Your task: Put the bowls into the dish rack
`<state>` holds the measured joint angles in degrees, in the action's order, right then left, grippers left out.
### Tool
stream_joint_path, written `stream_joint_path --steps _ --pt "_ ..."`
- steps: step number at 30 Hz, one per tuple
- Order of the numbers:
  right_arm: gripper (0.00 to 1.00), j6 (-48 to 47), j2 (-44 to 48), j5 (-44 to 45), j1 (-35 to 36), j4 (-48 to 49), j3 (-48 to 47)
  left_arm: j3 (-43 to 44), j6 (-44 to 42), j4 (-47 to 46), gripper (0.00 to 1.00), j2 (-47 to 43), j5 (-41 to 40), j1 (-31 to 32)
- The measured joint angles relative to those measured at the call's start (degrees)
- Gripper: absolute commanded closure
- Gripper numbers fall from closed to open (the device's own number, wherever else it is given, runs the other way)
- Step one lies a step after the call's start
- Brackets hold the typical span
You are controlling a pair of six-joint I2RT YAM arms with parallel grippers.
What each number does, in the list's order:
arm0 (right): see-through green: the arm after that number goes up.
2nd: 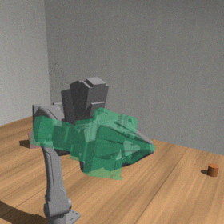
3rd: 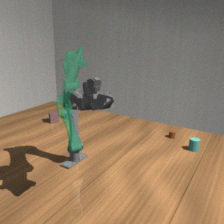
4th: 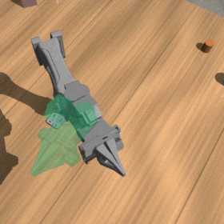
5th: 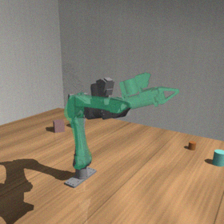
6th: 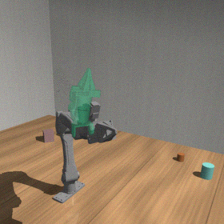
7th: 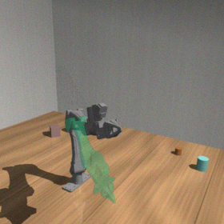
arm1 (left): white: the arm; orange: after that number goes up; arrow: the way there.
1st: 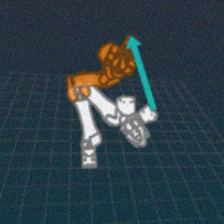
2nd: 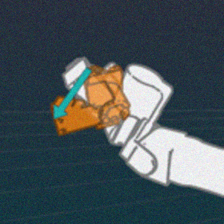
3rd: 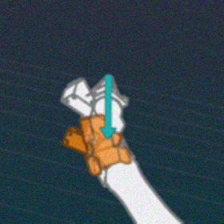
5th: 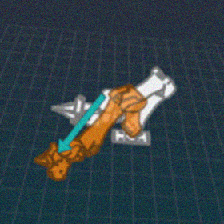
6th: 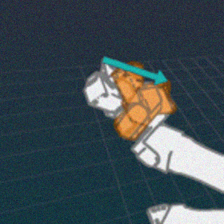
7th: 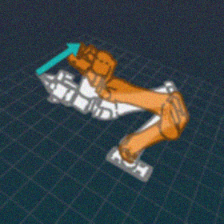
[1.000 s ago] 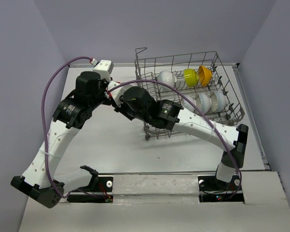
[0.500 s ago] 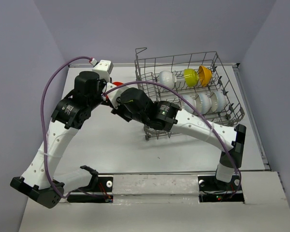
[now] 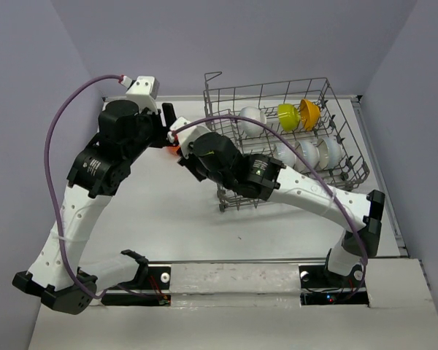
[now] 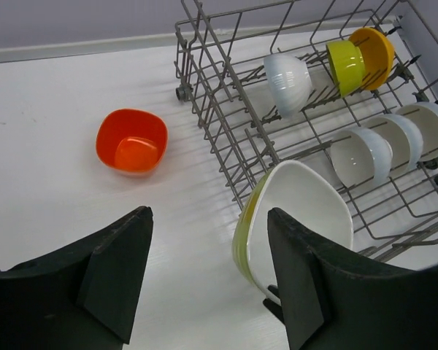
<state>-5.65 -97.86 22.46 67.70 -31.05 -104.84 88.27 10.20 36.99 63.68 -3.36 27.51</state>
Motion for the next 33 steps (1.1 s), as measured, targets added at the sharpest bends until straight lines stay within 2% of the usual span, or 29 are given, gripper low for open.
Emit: stream_joint_path --steps 4,8,10,13,18,21,26,33 --pt "0.99 1.8 2.1 1.1 -1.8 1.0 1.7 2.1 0.8 -1.1 0.24 0.3 -1.1 0.0" --pt "0.99 4.6 3.7 1.3 -7.8 1.2 2.6 3.8 1.7 -2.9 0.23 0.2 -2.9 0.0" --pt "0.99 6.8 4.3 0.2 -13.2 2.1 2.7 4.0 1.9 -4.0 0.23 0.0 -3.6 0.0" --pt "0.99 10.8 5.0 -5.6 -24.4 4.5 2.7 4.0 2.2 -4.7 0.23 -0.1 -4.1 0.0" --pt "0.99 20.7 4.3 -22.2 -42.3 10.5 2.7 3.7 2.4 -5.2 0.23 -0.2 -4.5 0.0" --pt "0.99 27.2 2.8 -31.8 -47.9 17.4 3.1 3.1 2.4 -5.5 0.23 -0.4 -4.9 0.0" --pt "0.99 38.7 -1.9 -46.9 -49.4 31.6 6.2 3.0 2.4 -5.7 0.22 -0.5 -5.1 0.0" --pt "0.99 52.5 -9.3 -58.3 -49.4 44.9 12.0 0.5 2.6 -7.1 0.22 -0.7 -5.1 0.0"
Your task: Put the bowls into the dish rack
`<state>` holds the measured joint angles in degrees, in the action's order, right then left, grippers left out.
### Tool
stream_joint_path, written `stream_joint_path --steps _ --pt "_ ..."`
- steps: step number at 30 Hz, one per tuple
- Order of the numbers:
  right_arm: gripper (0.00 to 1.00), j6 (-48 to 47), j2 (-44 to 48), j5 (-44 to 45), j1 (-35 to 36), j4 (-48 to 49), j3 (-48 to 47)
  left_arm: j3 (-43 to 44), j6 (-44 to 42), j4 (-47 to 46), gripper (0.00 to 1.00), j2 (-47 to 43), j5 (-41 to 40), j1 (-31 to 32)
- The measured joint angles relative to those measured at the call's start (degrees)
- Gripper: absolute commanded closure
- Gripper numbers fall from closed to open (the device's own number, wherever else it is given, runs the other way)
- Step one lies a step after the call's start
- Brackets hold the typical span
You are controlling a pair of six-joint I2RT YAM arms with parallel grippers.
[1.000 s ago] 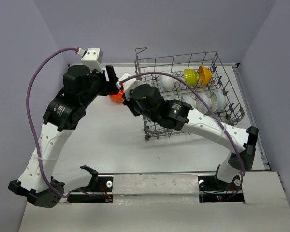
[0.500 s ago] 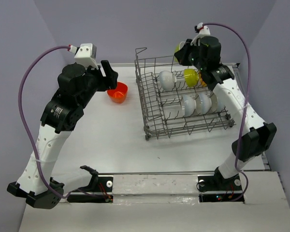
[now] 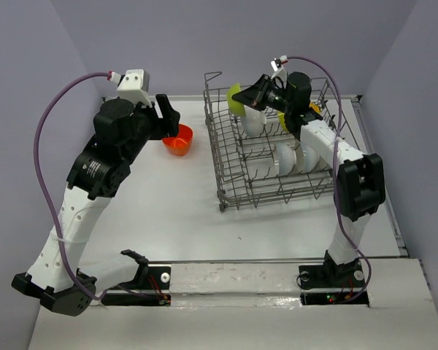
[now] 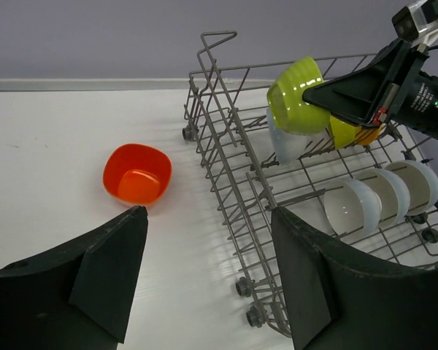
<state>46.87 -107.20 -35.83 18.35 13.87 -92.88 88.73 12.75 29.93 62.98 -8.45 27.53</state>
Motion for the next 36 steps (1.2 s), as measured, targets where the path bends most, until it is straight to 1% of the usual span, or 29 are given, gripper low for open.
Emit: stream_joint_path --steps 6,9,12,19,25,31,36 --pt "0.99 11.1 -4.3 -4.4 0.0 10.7 3.3 -1.4 0.4 -0.6 0.23 0.0 0.3 0.0" --pt "0.99 14.5 -5.4 -5.3 0.0 14.0 4.4 -1.4 0.6 -0.8 0.23 0.0 0.5 0.0" --pt "0.99 16.3 -5.4 -5.4 0.1 15.1 5.1 -1.6 0.8 -1.2 0.23 0.0 0.5 0.0" --pt "0.99 17.4 -6.3 -4.9 1.2 15.8 5.1 -1.8 1.2 -1.6 0.23 0.0 1.0 0.0" --pt "0.99 17.6 -9.4 -3.6 3.2 16.2 6.0 -1.8 1.3 -1.6 0.23 0.0 1.2 0.0" --pt "0.99 17.7 -12.6 -0.7 4.1 16.1 6.5 -1.8 1.3 -1.6 0.23 0.0 1.3 0.0" --pt "0.99 17.9 -13.3 1.4 5.3 16.2 7.3 -1.8 1.3 -1.6 0.23 -0.1 1.4 0.0"
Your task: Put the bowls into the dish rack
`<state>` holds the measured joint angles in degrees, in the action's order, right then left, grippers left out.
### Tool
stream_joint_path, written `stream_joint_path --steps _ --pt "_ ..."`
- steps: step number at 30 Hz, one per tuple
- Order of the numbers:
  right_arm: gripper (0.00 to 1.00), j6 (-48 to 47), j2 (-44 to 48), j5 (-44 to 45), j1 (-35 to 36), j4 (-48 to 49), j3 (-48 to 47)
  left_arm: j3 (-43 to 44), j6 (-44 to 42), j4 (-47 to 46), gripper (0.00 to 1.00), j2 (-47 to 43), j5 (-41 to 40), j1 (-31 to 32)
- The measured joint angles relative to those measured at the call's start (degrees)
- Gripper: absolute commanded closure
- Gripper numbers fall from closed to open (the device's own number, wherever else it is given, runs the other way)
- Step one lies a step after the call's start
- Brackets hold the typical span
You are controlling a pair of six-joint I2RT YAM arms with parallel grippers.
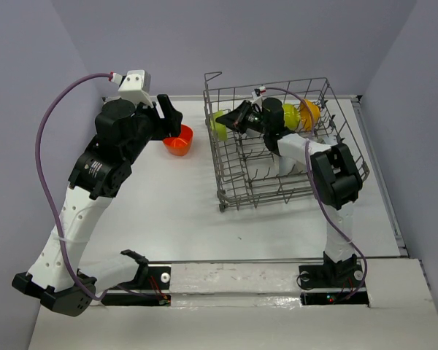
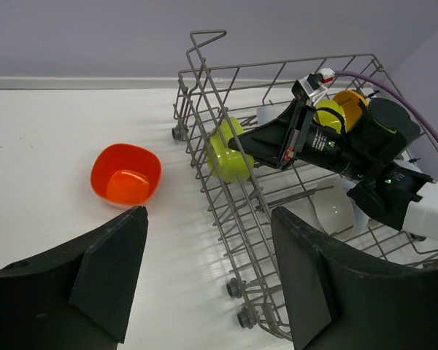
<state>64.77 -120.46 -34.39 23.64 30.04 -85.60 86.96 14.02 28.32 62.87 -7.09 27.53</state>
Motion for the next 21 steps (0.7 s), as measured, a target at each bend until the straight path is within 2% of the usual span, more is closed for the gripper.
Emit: stream_joint_path --steps 21 --pt "0.98 1.3 -0.1 7.0 0.5 0.0 5.1 0.0 0.0 0.3 0.23 -0.2 0.3 0.0"
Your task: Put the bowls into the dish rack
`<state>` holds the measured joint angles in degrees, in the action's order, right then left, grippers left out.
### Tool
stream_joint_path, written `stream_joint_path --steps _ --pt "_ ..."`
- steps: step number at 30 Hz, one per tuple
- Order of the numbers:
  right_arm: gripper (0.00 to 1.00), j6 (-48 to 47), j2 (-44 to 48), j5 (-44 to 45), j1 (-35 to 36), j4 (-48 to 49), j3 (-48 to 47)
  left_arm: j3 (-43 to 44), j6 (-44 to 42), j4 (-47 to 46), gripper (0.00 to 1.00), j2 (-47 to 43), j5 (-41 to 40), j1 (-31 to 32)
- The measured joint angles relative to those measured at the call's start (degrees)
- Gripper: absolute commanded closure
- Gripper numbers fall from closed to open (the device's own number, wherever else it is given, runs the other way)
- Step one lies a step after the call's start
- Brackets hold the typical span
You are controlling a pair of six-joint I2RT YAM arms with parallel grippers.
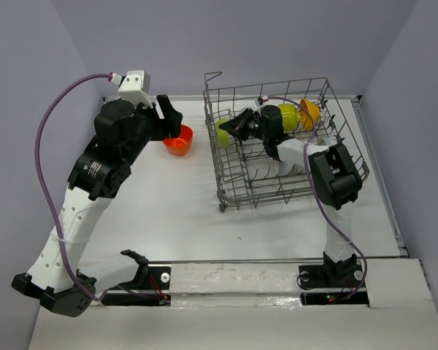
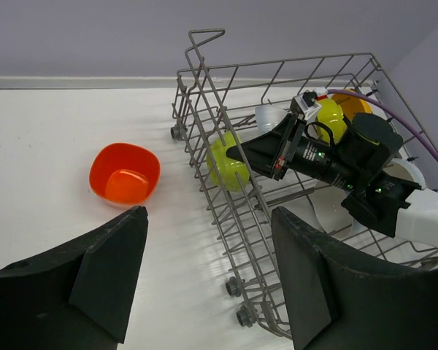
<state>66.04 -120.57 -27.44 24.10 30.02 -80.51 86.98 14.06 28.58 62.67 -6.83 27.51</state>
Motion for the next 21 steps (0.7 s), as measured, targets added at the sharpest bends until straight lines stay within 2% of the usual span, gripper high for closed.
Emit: stream_joint_path --steps 10,21 --pt "0.71 -1.3 0.0 1.8 0.0 -1.2 0.0 0.2 0.0 0.4 0.23 -0.6 0.2 0.0" --pt "0.69 -5.9 2.8 6.7 0.5 -7.1 0.6 0.2 0.0 1.0 0.23 -1.0 0.2 0.0"
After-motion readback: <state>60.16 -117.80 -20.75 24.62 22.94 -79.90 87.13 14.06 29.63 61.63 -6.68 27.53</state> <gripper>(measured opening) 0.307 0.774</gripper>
